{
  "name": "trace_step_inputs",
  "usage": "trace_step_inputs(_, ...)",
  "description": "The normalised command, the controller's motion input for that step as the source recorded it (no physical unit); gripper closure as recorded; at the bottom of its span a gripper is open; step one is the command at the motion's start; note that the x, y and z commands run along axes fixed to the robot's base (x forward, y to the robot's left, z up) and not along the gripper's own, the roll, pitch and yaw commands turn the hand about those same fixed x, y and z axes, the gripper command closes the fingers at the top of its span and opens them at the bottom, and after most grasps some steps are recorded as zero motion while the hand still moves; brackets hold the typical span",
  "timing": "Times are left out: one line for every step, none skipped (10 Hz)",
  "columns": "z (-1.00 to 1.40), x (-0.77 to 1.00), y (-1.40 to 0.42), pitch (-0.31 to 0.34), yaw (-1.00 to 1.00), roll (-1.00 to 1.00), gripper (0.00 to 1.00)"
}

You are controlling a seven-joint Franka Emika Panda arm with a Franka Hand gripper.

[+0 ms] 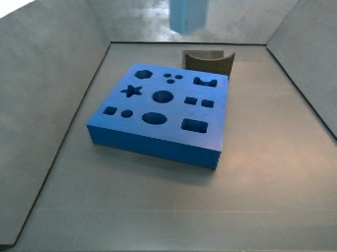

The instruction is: Insert the rectangle object.

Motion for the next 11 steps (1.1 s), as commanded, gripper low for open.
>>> trace_step_inputs(-0.17, 0.06, -0.03, -0.06, -0.99, 0.06, 1.0)
trace_step_inputs(-0.18, 0.03, 0.0, -0.051, -1.0, 0.04, 1.0)
trace_step_inputs(-0.22, 0.01, 0.0, -0.04, -1.0, 0.05, 1.0)
trace_step_inputs(-0.3, 0.0, 0.0, -0.04, -1.0, 0.07, 1.0)
trace_step_inputs(-0.48, 0.0, 0.0, -0.044, -1.0, 0.08, 1.0)
trace_step_inputs(-0.6, 0.0, 0.0, -0.031, -1.0, 0.06, 1.0)
trace_step_inputs(-0.63, 0.0, 0.0, -0.03, -1.0, 0.06, 1.0)
trace_step_inputs(-0.66, 0.0, 0.0, -0.027, -1.0, 0.05, 1.0)
trace_step_inputs(-0.65, 0.01, 0.0, -0.019, -1.0, 0.05, 1.0)
trace_step_inputs(-0.65, 0.04, -0.03, -0.01, -1.0, 0.03, 1.0)
trace_step_inputs(-0.65, 0.12, -0.06, 0.0, -0.93, 0.03, 1.0)
